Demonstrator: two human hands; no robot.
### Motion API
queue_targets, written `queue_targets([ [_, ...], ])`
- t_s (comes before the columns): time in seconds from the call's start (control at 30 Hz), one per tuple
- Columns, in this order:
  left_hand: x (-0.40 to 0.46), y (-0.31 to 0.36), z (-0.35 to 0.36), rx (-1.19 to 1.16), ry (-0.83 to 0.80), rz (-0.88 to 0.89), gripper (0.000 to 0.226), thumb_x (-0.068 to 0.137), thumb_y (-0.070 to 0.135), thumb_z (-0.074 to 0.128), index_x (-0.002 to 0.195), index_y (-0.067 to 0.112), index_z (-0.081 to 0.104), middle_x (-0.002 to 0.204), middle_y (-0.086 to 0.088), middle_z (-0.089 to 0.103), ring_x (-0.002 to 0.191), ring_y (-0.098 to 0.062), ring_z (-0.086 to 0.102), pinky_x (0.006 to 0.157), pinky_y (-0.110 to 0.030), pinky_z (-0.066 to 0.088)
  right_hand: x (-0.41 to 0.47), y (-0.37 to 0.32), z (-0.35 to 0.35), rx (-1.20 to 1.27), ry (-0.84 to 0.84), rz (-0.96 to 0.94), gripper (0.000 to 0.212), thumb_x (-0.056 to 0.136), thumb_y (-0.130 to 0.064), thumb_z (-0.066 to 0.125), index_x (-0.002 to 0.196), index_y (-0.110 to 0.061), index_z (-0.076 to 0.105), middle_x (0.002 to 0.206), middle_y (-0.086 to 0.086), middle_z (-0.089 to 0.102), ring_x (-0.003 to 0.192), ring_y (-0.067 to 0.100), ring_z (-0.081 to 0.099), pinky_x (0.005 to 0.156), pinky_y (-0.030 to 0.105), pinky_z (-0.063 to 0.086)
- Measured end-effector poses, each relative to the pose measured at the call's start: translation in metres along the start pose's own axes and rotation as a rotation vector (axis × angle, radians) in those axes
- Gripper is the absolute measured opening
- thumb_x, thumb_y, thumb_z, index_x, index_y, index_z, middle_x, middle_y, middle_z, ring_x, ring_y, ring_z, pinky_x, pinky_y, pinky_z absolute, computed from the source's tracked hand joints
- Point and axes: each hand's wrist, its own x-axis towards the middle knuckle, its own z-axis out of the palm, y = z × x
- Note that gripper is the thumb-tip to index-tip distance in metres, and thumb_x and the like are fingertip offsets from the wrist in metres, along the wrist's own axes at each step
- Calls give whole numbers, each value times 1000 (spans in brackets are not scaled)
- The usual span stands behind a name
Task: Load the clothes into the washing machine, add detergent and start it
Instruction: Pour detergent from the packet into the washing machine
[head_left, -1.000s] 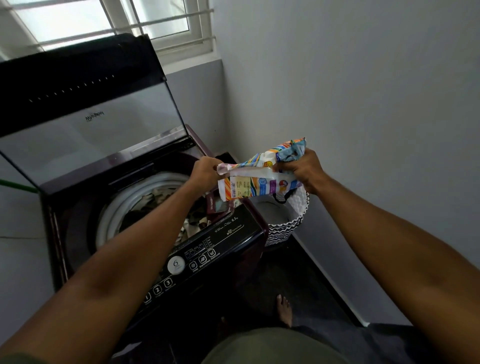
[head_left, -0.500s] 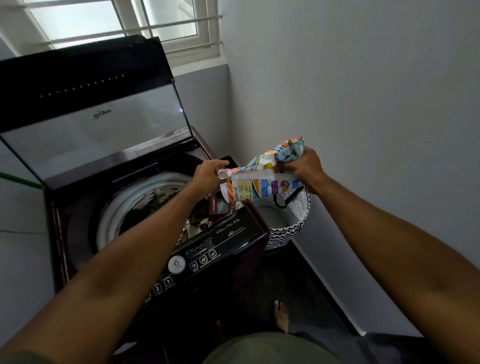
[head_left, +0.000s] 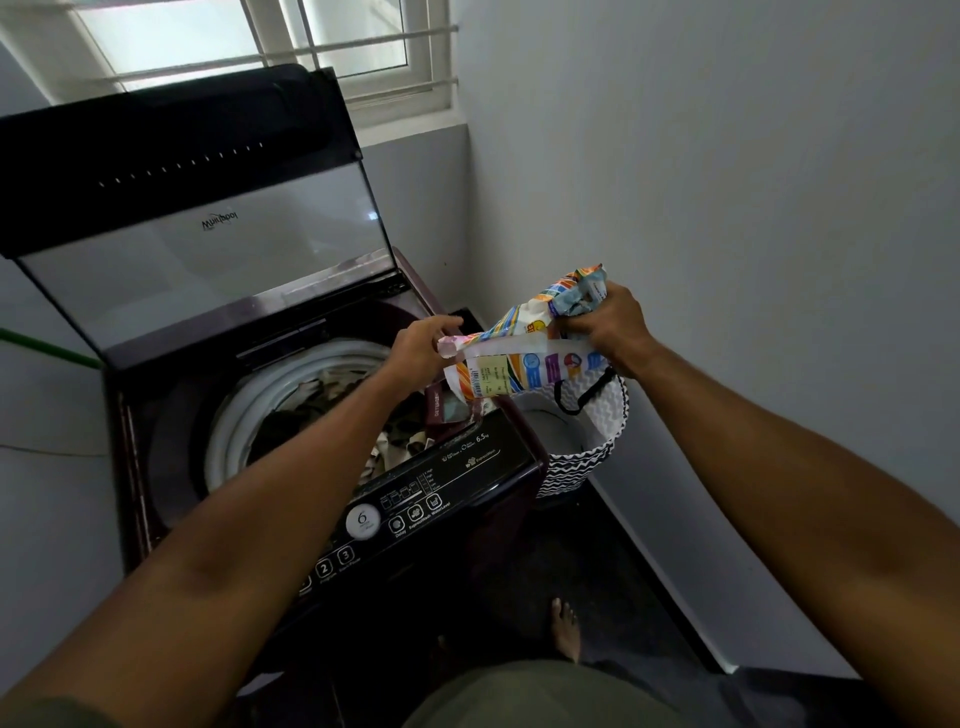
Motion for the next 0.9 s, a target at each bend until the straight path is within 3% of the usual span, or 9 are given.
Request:
queue_targets([
  [0.13, 1, -2, -2, 30, 9, -24, 20, 86, 16, 73, 105, 9, 71, 102, -7, 72, 85, -12, 65, 65, -22, 52, -2, -4, 3, 1, -2, -10, 46, 69, -8, 88, 111, -13, 70, 104, 5, 73, 95, 21, 70, 86, 36, 58],
  [0.27, 1, -6, -5, -13, 5, -9, 42, 84, 14, 75, 124, 15, 64, 113, -3, 65, 98, -12, 62, 69, -20, 52, -2, -4, 5, -18, -7, -14, 47, 67, -9, 88, 111, -12, 70, 102, 4, 73, 95, 21, 70, 86, 37, 58],
  [0.4, 2, -9, -4, 31, -5, -24, 24, 86, 19, 73, 109, 10, 72, 103, -6, 73, 82, -7, 64, 60, -17, 47, 0, -5, 7, -35, -15, -17, 46, 68, -9, 88, 111, -12, 70, 106, 7, 74, 95, 22, 70, 86, 40, 59],
  [0.5, 0, -10, -5, -37, -26, -12, 46, 85, 15, 73, 130, 19, 62, 112, -4, 67, 94, -13, 66, 66, -23, 56, 0, -6, 8, -41, -25, -23, 47, 70, -7, 86, 113, -12, 69, 108, 8, 73, 97, 23, 70, 87, 39, 58],
  [0.63, 0, -12, -4, 8, -13, -17, 28, 85, 18, 74, 112, 13, 72, 103, -1, 72, 91, -9, 65, 65, -17, 49, -1, -7, 10, -34, -38, -33, 50, 70, -5, 86, 116, -10, 68, 109, 7, 72, 96, 21, 69, 84, 32, 57],
  [0.7, 0, -13, -5, -27, -10, -13, 35, 85, 17, 74, 119, 15, 68, 106, -1, 70, 90, -7, 65, 65, -17, 51, -1, -9, 11, -44, -36, -32, 49, 71, -6, 86, 117, -10, 67, 108, 6, 71, 93, 19, 67, 79, 27, 56],
  [0.83, 1, -17, -6, 1, -22, -48, 21, 86, 19, 73, 106, 14, 73, 99, -2, 74, 82, -6, 67, 60, -19, 52, 1, -10, 13, -79, -41, -46, 50, 69, -9, 88, 115, -9, 68, 110, 8, 72, 95, 21, 69, 86, 35, 58],
  [0.9, 0, -17, -7, -33, -17, -33, 28, 86, 18, 73, 113, 18, 71, 100, -1, 73, 86, -9, 68, 65, -25, 56, 2, -12, 14, -95, -42, -61, 51, 67, -11, 89, 113, -9, 69, 109, 9, 73, 95, 22, 69, 86, 36, 58],
])
